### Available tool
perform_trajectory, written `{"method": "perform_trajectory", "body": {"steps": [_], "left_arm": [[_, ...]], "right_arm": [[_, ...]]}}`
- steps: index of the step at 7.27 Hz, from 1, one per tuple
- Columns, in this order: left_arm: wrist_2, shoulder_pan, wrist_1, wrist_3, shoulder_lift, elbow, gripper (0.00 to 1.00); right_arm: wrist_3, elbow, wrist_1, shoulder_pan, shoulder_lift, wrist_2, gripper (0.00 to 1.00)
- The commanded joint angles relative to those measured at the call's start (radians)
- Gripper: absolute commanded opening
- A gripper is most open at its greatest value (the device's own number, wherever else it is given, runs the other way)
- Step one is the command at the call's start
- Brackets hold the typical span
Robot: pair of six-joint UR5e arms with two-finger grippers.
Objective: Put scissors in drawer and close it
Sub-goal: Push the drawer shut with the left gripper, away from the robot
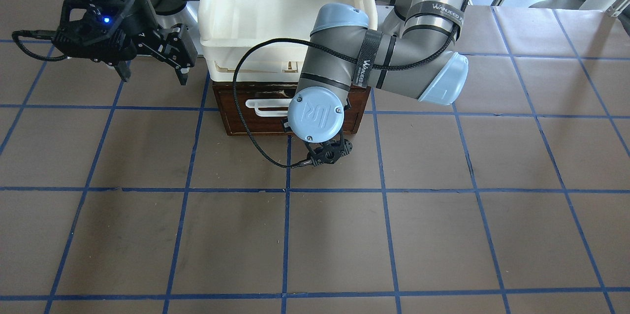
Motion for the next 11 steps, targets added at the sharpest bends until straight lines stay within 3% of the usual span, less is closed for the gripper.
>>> {"method": "perform_trajectory", "body": {"steps": [1,6,9,11], "left_arm": [[0.0,-0.001,-0.007,0.001,0.004,0.0,1.0],[0.006,0.016,-0.004,0.003,0.016,0.021,1.0],[0.015,0.122,0.126,0.077,0.056,0.084,1.0],[0.127,0.171,0.241,0.238,0.128,0.094,1.0]], "right_arm": [[0.0,0.0,-0.001,0.0,0.0,0.0,1.0],[-0.003,0.0,-0.002,0.0,0.0,-0.002,1.0],[-0.005,0.0,-0.002,0.0,0.0,-0.002,1.0],[-0.003,0.0,-0.002,0.0,0.0,-0.001,1.0]]}}
